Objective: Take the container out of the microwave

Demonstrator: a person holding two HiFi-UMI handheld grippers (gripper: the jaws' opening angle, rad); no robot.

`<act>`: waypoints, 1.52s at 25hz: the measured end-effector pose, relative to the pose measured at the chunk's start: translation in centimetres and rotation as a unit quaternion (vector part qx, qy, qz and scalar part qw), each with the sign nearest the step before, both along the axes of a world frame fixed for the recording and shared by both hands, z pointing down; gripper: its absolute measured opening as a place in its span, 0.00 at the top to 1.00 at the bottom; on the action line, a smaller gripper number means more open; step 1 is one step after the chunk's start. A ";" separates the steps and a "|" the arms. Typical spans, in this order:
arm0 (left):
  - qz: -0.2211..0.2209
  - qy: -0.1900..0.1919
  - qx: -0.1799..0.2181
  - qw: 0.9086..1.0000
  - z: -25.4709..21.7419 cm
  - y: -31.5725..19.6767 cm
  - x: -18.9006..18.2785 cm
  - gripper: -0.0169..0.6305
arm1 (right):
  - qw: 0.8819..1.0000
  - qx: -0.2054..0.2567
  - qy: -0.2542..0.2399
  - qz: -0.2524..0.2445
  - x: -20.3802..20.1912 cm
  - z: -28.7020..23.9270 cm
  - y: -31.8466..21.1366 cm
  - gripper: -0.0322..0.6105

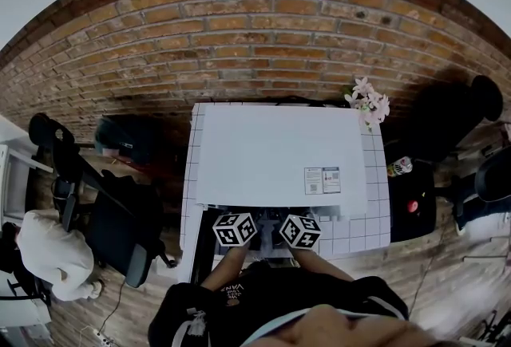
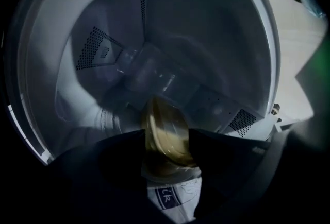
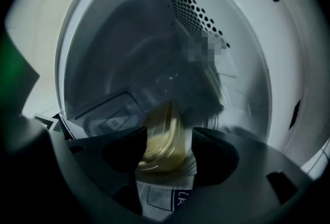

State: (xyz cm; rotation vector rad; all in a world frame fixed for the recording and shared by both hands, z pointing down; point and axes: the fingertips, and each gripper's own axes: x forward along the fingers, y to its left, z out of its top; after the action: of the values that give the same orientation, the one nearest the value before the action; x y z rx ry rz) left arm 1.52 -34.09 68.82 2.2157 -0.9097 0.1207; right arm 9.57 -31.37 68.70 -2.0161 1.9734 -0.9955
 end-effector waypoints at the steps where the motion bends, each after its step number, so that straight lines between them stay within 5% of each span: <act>1: 0.002 0.001 0.000 1.000 0.0 0.0 0.1 0.58 | 1.000 0.000 -0.004 -0.002 -0.1 0.1 -0.1 0.56; 10: 0.007 -0.004 0.005 1.000 0.0 -0.3 0.1 0.58 | 0.999 0.004 -0.012 -0.031 -1.0 -0.2 -0.5 0.65; 38: -0.036 -0.002 0.015 0.999 -2.0 2.8 -0.7 0.59 | 0.996 0.012 -0.014 -0.084 -1.6 -2.1 2.2 0.65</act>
State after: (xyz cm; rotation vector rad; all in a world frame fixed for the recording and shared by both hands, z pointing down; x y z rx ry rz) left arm 0.77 -31.25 66.85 2.2079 -0.9983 0.0775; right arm 7.95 -29.19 66.63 -1.8373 2.1580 -1.0217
